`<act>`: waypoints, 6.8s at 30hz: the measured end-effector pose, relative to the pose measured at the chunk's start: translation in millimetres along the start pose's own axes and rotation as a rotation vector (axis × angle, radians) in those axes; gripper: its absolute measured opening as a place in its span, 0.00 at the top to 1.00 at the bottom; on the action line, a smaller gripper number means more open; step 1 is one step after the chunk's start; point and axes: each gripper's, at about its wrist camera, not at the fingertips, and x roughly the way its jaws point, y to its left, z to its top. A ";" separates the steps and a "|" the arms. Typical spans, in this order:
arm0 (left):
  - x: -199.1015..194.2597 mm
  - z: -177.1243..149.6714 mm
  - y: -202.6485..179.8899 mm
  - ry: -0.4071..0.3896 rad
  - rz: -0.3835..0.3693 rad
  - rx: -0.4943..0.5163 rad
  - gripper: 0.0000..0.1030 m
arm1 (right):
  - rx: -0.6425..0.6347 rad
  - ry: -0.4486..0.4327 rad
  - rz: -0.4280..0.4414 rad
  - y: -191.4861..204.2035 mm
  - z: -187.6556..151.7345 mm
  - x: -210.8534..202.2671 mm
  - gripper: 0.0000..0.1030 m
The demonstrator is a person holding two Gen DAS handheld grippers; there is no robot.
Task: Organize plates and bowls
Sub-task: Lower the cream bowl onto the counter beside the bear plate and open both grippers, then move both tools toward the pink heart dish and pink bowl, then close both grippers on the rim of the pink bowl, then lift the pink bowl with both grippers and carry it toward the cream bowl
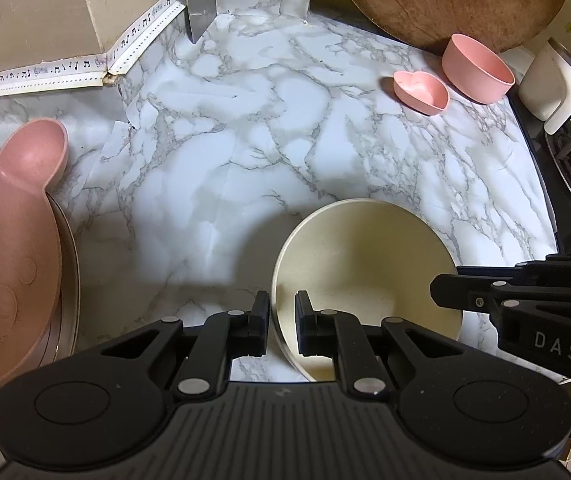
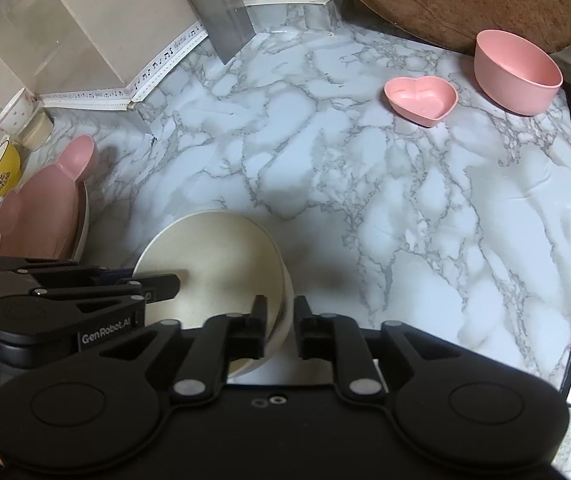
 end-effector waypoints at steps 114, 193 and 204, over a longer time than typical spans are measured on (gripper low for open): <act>138.0 257.4 -220.4 -0.145 -0.088 0.049 0.54 | 0.353 -0.229 -0.278 -258.0 150.5 22.7 0.54; -80.6 58.6 -76.8 -0.185 0.010 0.007 0.89 | -0.036 -0.212 -0.018 -31.0 39.1 -95.8 0.90; -81.8 27.3 -45.2 -0.125 0.044 -0.057 0.89 | -0.084 -0.129 0.028 -4.1 25.6 -77.4 0.90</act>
